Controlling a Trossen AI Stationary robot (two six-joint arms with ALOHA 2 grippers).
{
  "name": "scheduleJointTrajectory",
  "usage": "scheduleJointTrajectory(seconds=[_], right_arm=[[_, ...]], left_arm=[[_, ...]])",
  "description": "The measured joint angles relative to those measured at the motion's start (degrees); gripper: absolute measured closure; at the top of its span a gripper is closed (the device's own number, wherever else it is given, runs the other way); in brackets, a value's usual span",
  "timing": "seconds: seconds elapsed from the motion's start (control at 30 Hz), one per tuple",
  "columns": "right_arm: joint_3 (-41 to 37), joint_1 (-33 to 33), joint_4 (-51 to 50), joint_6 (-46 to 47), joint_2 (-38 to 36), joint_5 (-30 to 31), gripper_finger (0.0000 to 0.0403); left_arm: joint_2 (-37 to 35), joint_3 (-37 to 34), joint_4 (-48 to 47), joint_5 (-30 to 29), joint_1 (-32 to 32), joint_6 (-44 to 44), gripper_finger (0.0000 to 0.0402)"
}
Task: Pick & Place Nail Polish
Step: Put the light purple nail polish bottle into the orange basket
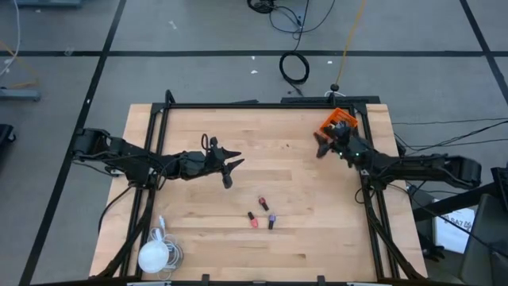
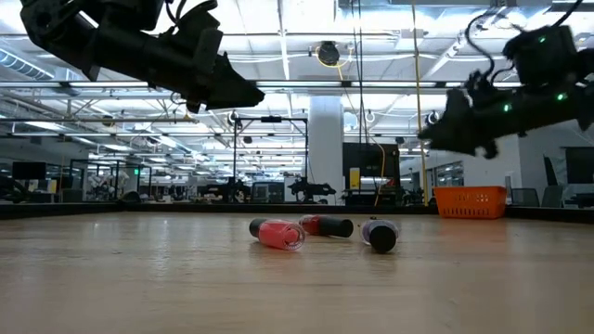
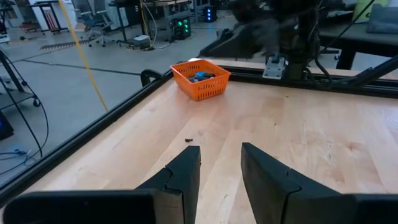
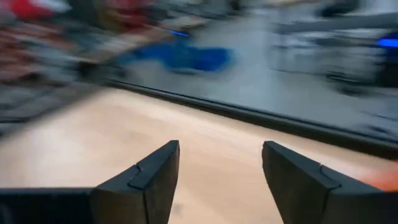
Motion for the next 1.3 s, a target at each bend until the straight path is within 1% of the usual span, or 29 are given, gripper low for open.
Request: scheduleJointTrajectory(seconds=[0.07,0.13,0.2,0.23,0.37,0.43,0.57,0.67,0.73,0.8,0.97,1.03,1.07,1.17,1.3], right_arm=[[0.0,2.2,4.4,0.0,0.0,-7.5,0.0193],[0.4,5.4,6.2,0.3,0.0,-13.1,0.0197],[1.1,9.6,5.6,0.3,0.4,-16.6,0.0200],[1.5,12.0,5.6,0.1,0.9,-17.3,0.0201],[3.3,22.4,5.7,-1.2,4.8,-16.9,0.0202],[4.9,27.4,5.7,-1.2,8.0,-15.4,0.0202],[9.4,36.3,5.7,-1.4,17.1,-10.4,0.0202],[14.6,40.8,5.8,-2.0,25.5,-9.7,0.0202],[18.4,42.8,5.9,-2.3,31.3,-10.7,0.0202],[22.0,44.1,5.8,-2.2,37.2,-14.0,0.0202],[29.0,45.0,5.8,1.1,49.4,-28.1,0.0202],[30.5,45.0,5.8,3.3,53.0,-31.5,0.0202],[31.3,45.0,5.8,4.2,54.5,-32.3,0.0202],[32.8,45.0,5.8,5.9,58.2,-32.2,0.0202],[34.3,44.5,6.1,6.9,61.2,-32.1,0.0202]], left_arm=[[0.0,0.0,0.0,0.0,0.0,0.0,0.0286],[0.0,0.0,0.0,0.0,0.0,0.0,0.0286],[0.0,0.0,0.0,0.0,0.0,0.0,0.0286],[0.0,0.0,0.0,0.0,0.0,0.0,0.0286],[0.0,0.0,0.0,0.0,0.0,0.0,0.0286],[0.0,0.0,0.0,0.0,0.0,0.0,0.0286],[0.0,0.0,0.0,0.0,0.0,0.0,0.0286],[0.0,0.0,0.0,0.0,0.0,0.0,0.0286],[0.0,0.0,-0.1,0.0,0.0,-0.3,0.0286],[0.0,0.0,-0.1,0.0,0.0,-1.4,0.0286],[0.0,0.0,-0.1,0.0,0.0,-1.8,0.0286],[0.0,0.0,-0.2,0.0,0.0,-1.8,0.0286],[0.0,0.0,-0.2,0.0,0.0,-1.8,0.0286],[0.0,0.0,-0.3,0.0,0.0,-1.9,0.0286],[0.0,0.0,-0.6,0.0,0.0,-2.7,0.0286]])
